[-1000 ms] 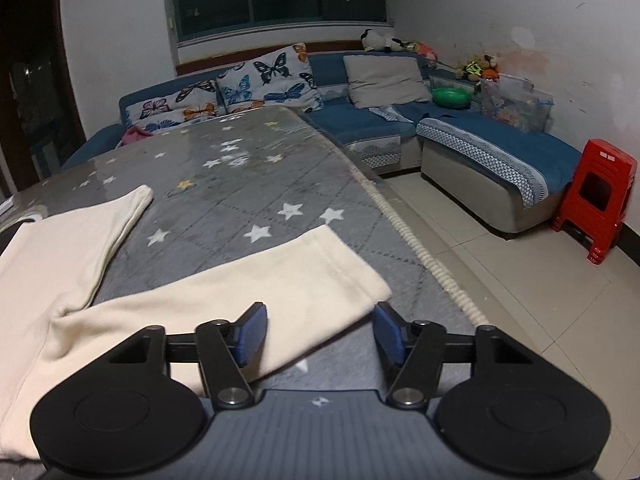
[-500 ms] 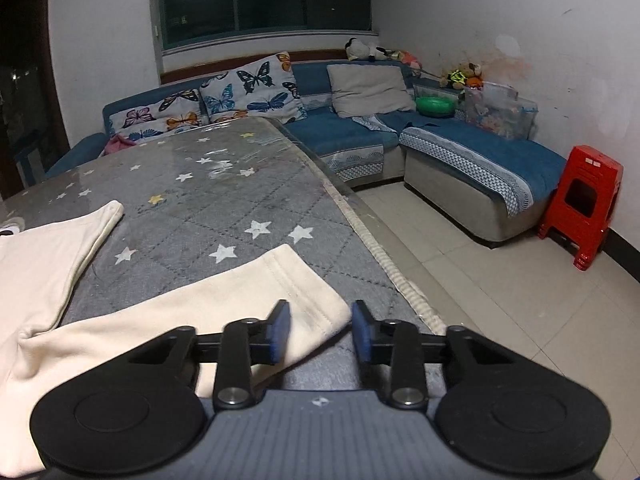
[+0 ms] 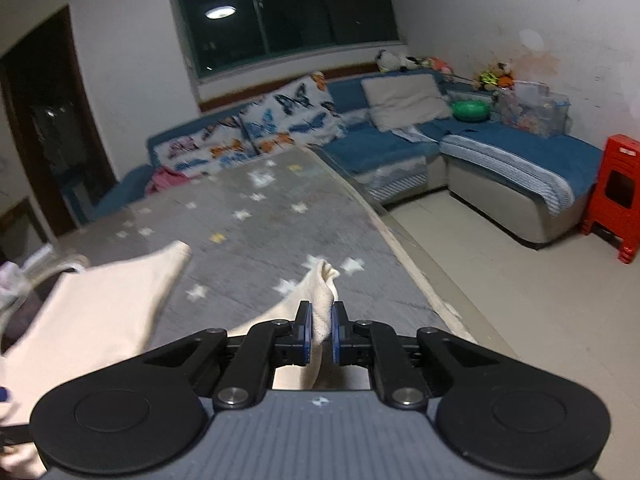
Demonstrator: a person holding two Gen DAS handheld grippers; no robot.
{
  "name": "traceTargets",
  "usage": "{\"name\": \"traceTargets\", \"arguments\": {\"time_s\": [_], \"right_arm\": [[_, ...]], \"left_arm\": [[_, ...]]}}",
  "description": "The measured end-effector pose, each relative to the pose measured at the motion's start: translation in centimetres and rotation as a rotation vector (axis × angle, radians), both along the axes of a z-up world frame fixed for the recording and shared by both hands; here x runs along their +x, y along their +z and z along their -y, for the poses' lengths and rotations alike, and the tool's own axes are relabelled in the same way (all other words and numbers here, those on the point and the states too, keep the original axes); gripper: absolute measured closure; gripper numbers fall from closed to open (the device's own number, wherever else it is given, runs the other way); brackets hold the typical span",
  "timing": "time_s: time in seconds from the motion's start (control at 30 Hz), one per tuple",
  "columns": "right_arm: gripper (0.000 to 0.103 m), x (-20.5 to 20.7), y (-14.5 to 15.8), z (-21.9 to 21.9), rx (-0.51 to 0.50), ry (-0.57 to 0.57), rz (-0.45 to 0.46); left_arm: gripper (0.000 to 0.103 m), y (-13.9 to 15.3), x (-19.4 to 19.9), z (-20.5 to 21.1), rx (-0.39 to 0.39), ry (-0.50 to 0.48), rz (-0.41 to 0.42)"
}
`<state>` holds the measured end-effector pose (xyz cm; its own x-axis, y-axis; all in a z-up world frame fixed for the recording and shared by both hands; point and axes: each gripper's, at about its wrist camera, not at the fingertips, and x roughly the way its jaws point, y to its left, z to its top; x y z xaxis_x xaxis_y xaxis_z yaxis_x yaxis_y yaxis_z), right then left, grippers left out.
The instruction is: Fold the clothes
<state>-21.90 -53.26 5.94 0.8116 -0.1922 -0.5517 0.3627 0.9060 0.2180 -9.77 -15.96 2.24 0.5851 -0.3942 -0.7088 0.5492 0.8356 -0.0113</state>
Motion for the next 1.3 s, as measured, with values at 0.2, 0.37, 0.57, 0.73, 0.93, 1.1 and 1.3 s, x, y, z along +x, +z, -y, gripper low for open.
{"name": "traceTargets", "arguments": {"time_s": [0.2,0.37,0.57,0.73,0.93,1.1,1.3], "right_arm": [[0.094,-0.4,3.9,-2.4,0.044,0.131,0.087],[0.094,0.3,7.3,-5.5,0.085,0.284,0.152],[0.094,2.8,10.0,-10.1,0.114,0.461,0.181],[0.094,6.0,10.4,-14.5,0.101,0.576,0.16],[0.094,8.9,9.3,-19.3,0.089,0.683,0.102],[0.091,10.3,7.8,-22.2,0.085,0.751,0.052],[0.086,10.4,6.8,-22.2,0.06,0.75,0.02]], "left_arm": [[0.0,-0.1,-0.2,-0.5,-0.002,-0.002,0.006],[0.0,0.2,-0.1,-2.0,-0.027,0.024,0.012],[0.0,0.6,0.2,-4.4,-0.072,0.07,0.017],[0.0,0.7,0.1,-6.4,-0.105,0.105,0.021],[0.0,0.6,0.4,-8.2,-0.128,0.148,0.013],[0.0,0.5,0.7,-9.3,-0.135,0.181,0.004],[0.0,0.6,1.0,-9.8,-0.143,0.199,0.007]]}}
